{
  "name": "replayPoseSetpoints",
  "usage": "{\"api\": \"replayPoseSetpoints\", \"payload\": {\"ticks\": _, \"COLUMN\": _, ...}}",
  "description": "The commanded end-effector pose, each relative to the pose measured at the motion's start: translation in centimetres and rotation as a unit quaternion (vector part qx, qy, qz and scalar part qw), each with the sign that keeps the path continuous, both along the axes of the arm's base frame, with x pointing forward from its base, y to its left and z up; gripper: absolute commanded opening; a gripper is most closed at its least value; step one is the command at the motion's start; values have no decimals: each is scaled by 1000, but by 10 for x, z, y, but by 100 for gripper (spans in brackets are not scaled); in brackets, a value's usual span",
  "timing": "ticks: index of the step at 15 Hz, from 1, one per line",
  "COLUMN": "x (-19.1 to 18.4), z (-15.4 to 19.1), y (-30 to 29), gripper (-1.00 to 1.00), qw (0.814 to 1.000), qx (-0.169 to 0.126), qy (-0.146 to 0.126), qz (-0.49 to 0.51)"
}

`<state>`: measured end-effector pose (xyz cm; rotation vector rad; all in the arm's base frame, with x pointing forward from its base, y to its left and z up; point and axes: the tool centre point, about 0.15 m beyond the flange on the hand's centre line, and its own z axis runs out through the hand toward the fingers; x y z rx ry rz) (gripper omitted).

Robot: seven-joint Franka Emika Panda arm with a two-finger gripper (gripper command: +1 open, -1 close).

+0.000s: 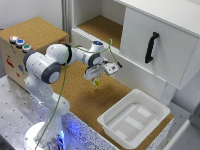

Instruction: Put the yellow object on the table

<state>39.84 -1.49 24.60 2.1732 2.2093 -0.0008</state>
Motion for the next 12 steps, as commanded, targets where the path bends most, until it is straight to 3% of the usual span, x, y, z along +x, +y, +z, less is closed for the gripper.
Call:
{"api": "replayPoseSetpoints", "payload": {"ticks": 1, "x": 16, "z": -31, "y": 14, "gripper": -100, "qw": 999, "qx": -4, "qy": -30, "qz": 27}}
{"api": "replayPoseSetpoints", "payload": {"ticks": 6, "x": 19, "z": -49, "y": 6, "gripper": -100, "qw": 1000, "qx": -22, "qy": 3, "qz": 20}}
{"api": "replayPoseSetpoints", "payload": {"ticks": 10, "x": 22, "z": -44, "y": 2, "gripper": -100, "qw": 999, "qx": -33, "qy": -6, "qz": 13}}
{"api": "replayPoseSetpoints", "payload": {"ticks": 11, "x": 21, "z": -35, "y": 4, "gripper": 100, "qw": 999, "qx": -28, "qy": -3, "qz": 18}}
{"api": "replayPoseSetpoints", "payload": {"ticks": 12, "x": 19, "z": -20, "y": 5, "gripper": 100, "qw": 1000, "qx": -17, "qy": -13, "qz": 20}}
